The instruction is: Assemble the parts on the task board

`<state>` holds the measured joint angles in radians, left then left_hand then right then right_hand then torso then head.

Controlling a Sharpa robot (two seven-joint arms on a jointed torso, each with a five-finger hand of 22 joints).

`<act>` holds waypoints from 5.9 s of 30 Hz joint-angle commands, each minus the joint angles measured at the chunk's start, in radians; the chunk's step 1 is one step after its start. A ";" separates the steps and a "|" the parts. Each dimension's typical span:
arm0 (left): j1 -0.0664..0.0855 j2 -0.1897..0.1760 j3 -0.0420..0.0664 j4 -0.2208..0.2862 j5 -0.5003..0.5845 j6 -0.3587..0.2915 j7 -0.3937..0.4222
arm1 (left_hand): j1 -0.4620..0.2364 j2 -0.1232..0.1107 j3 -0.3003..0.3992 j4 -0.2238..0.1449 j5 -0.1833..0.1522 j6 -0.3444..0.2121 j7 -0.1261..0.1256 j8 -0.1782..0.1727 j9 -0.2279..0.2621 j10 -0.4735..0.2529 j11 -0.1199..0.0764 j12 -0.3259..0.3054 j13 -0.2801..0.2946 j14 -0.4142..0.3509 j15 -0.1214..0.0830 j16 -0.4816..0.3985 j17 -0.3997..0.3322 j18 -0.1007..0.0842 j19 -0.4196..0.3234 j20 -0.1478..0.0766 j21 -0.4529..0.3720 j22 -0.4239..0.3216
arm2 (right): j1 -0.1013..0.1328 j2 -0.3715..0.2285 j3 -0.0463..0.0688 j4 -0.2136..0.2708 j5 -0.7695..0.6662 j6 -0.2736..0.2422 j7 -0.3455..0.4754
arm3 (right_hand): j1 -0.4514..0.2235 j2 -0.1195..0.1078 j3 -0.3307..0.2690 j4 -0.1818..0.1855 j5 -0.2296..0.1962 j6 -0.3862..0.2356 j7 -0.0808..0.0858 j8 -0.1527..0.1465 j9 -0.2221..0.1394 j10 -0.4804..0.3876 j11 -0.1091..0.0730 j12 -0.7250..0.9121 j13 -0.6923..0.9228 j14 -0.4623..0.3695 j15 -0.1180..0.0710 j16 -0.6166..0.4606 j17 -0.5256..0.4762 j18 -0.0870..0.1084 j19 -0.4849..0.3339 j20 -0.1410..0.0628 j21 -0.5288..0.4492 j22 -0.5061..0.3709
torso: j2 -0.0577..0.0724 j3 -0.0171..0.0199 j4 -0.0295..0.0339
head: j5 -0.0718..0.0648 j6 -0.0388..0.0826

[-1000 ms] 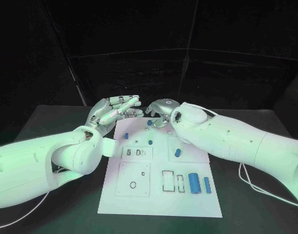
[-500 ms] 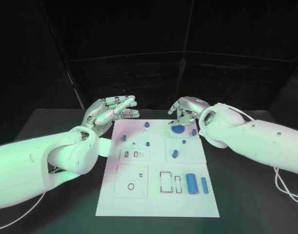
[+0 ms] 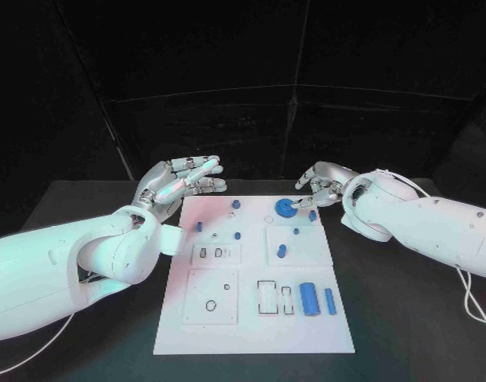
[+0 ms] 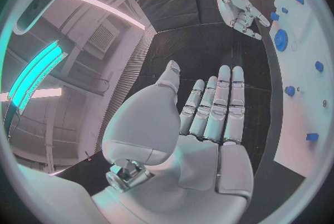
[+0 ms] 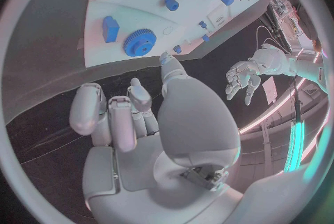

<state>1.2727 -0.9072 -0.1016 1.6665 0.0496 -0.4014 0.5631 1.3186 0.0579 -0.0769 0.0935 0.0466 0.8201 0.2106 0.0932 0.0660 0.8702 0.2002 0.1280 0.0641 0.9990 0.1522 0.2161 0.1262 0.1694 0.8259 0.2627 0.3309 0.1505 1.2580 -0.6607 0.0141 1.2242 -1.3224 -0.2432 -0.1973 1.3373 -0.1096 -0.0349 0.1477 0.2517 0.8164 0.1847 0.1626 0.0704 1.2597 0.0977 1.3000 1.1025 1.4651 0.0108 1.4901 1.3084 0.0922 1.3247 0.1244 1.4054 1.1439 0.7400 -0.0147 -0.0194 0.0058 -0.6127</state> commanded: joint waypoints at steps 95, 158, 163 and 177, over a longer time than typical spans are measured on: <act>0.001 0.025 0.001 -0.018 -0.007 0.021 -0.005 | 0.025 0.007 0.007 -0.021 0.003 -0.009 0.042 -0.012 -0.002 0.000 0.007 -0.009 -0.001 -0.003 0.005 -0.009 -0.001 0.011 0.000 0.001 0.004 -0.002 | -0.033 0.301 -0.003 -0.059 -0.303 -0.019 -0.030 | 0.038 0.103 0.190 -0.107 -0.087 0.163 -0.040 0.039 -0.005 0.161 -0.038 0.150 0.251 0.079 -0.023 0.034 0.130 -0.024 0.054 -0.027 0.057 0.104 | 0.003 0.0057 0.0024 | 0.020 -0.025; 0.002 0.005 0.001 -0.029 -0.007 0.025 -0.007 | 0.024 0.008 0.007 -0.023 0.003 -0.008 0.043 -0.013 -0.002 -0.001 0.007 -0.011 -0.001 -0.003 0.005 -0.010 -0.001 0.011 0.000 0.001 0.003 -0.003 | -0.046 0.060 -0.005 0.081 0.002 -0.193 0.213 | -0.047 0.050 0.145 -0.058 -0.063 0.054 0.004 -0.094 -0.003 0.127 0.004 0.121 0.219 0.078 0.014 0.034 0.130 -0.020 0.043 0.009 0.046 0.081 | -0.007 0.0115 -0.0159 | 0.023 -0.017; 0.001 0.004 0.001 -0.040 -0.007 0.029 -0.007 | 0.024 0.008 0.007 -0.023 0.003 -0.006 0.043 -0.013 -0.002 -0.001 0.007 -0.011 -0.001 -0.003 0.005 -0.010 -0.001 0.011 0.000 0.001 0.003 -0.003 | -0.046 -0.042 -0.005 0.106 0.133 -0.140 0.290 | -0.031 0.043 0.143 -0.072 -0.059 0.063 0.002 -0.090 -0.001 0.122 0.003 0.116 0.214 0.075 0.013 0.030 0.118 -0.017 0.032 0.009 0.039 0.065 | -0.013 0.0152 -0.0262 | 0.018 -0.014; 0.001 0.016 0.000 -0.067 -0.007 0.037 -0.008 | 0.024 0.008 0.008 -0.024 0.003 -0.004 0.042 -0.013 -0.002 -0.001 0.007 -0.011 -0.001 -0.003 0.005 -0.010 -0.001 0.011 0.000 0.001 0.004 -0.003 | -0.054 -0.127 -0.006 0.019 0.170 -0.055 0.338 | 0.033 0.010 0.129 -0.134 -0.085 0.038 -0.004 -0.098 -0.004 0.108 -0.003 0.103 0.200 0.073 0.008 0.026 0.115 -0.014 0.020 0.005 0.029 0.047 | -0.011 0.0209 -0.0265 | -0.010 -0.012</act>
<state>1.2726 -0.8923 -0.1018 1.6005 0.0492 -0.3816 0.5485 1.3326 0.0632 -0.0687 0.0742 0.0466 0.8165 0.2070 0.0855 0.0656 0.8702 0.2002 0.1238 0.0641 0.9990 0.1522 0.2121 0.1262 0.1695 0.8259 0.2627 0.3309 0.1488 1.2042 -0.7876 0.0081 1.2467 -1.1671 -0.3405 0.1112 1.3597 -0.1010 0.0939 0.0179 0.1708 0.8607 0.1791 0.0693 0.0673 1.3735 0.0965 1.4056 1.3033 1.4669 0.0196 1.5196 1.3074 0.0774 1.3507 0.1304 1.4398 1.1915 0.7277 0.0055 -0.0481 -0.0013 -0.6250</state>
